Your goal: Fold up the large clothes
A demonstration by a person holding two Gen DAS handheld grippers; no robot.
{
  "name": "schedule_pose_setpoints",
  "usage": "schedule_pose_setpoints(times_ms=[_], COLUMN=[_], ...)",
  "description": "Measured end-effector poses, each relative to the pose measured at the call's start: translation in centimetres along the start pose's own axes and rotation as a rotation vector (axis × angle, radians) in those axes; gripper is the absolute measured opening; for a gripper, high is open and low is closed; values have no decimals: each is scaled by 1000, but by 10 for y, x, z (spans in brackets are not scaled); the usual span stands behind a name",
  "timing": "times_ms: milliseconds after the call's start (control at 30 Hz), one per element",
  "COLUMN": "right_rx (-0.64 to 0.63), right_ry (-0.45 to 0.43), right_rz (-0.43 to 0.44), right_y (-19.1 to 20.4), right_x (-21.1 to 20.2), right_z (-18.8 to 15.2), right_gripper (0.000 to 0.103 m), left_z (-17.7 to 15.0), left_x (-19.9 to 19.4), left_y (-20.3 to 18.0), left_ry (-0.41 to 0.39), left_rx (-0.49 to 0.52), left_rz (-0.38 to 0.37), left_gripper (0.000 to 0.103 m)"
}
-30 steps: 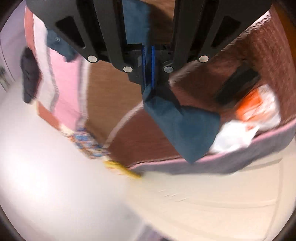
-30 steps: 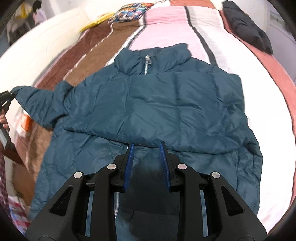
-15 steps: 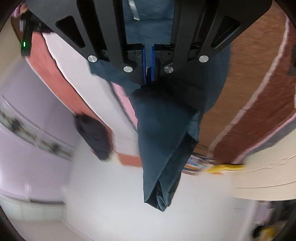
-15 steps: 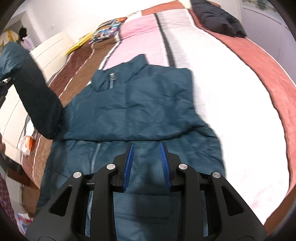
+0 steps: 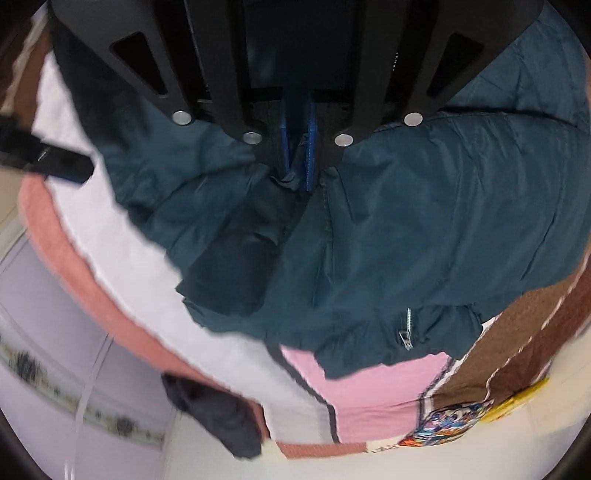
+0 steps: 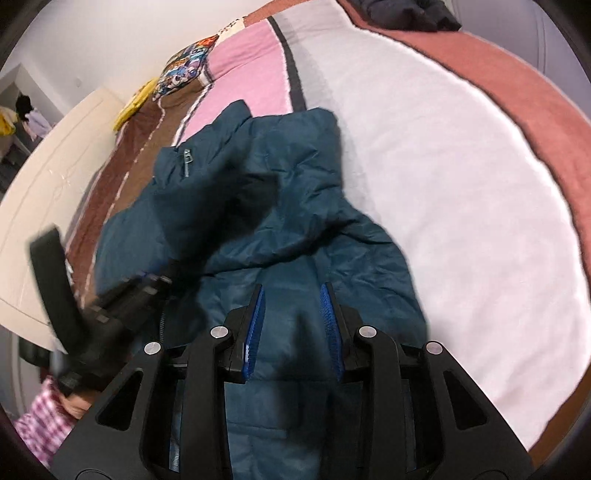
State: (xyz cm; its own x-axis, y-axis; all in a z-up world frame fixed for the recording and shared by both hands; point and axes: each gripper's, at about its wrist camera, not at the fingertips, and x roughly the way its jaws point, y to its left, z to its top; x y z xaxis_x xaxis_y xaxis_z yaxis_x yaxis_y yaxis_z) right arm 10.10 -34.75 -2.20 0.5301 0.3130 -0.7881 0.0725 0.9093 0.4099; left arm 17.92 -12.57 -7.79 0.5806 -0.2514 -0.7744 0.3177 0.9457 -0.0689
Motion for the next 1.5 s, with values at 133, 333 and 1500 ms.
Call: schedule_pose_setpoints(times_ms=[133,333,1500], right_rx=[49,162,124], right_ry=[41,91,153], right_rz=[89,195,26], right_y=[3,1,0], right_x=[11,25,71], right_z=[2,6,9], right_gripper=[43,52,8], left_z=[-8,-35,-35], left_x=[-23,-77,-89], left_y=[-1,3,205], left_ry=[20,-26,-85], left_rx=[71,209,-267], left_rz=[-48,-174,319], left_gripper=[26,68,50])
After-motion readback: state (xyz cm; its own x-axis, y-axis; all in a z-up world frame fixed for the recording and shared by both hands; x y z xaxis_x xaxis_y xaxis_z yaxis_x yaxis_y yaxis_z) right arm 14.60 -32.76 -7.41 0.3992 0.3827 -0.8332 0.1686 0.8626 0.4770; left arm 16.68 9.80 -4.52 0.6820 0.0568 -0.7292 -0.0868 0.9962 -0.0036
